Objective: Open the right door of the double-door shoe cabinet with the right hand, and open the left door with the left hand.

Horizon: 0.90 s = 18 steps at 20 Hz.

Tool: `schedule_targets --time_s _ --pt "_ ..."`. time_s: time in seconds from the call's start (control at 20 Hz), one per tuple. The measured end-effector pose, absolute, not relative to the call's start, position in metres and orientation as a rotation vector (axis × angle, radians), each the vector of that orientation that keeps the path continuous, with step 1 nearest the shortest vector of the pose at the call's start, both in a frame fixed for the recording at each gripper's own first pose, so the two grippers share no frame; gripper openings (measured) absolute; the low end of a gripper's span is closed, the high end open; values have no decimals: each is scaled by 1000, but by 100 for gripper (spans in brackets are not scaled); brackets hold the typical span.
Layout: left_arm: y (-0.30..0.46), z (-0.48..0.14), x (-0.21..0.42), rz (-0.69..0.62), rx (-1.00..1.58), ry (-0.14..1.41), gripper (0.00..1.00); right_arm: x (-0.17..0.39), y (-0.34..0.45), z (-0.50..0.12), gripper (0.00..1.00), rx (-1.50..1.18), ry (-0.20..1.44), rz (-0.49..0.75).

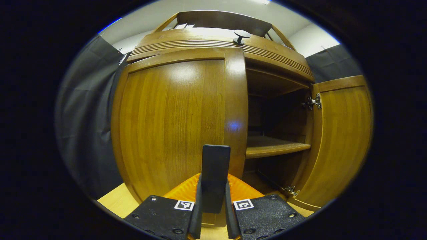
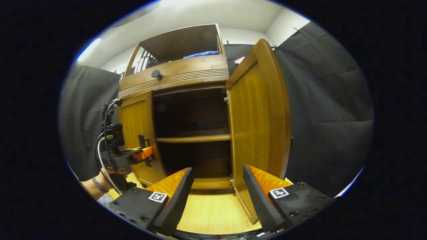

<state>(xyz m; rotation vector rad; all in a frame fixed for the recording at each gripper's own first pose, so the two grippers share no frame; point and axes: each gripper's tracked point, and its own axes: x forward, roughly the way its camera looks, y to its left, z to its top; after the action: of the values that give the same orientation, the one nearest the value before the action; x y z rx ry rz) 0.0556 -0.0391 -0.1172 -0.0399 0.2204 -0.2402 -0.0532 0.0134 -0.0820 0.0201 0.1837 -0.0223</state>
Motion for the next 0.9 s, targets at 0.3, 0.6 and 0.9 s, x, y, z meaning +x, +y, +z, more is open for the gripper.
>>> schedule_targets --time_s 0.3,0.6,0.9 --pt "-7 -105 17 -173 -76 213 29 -40 27 -78 96 31 160 28" --pt "48 -95 -24 -51 -90 205 30 -31 32 -75 84 3 146 59" --pt "112 -77 -45 121 -94 172 12 -21 50 -84 96 15 169 135"
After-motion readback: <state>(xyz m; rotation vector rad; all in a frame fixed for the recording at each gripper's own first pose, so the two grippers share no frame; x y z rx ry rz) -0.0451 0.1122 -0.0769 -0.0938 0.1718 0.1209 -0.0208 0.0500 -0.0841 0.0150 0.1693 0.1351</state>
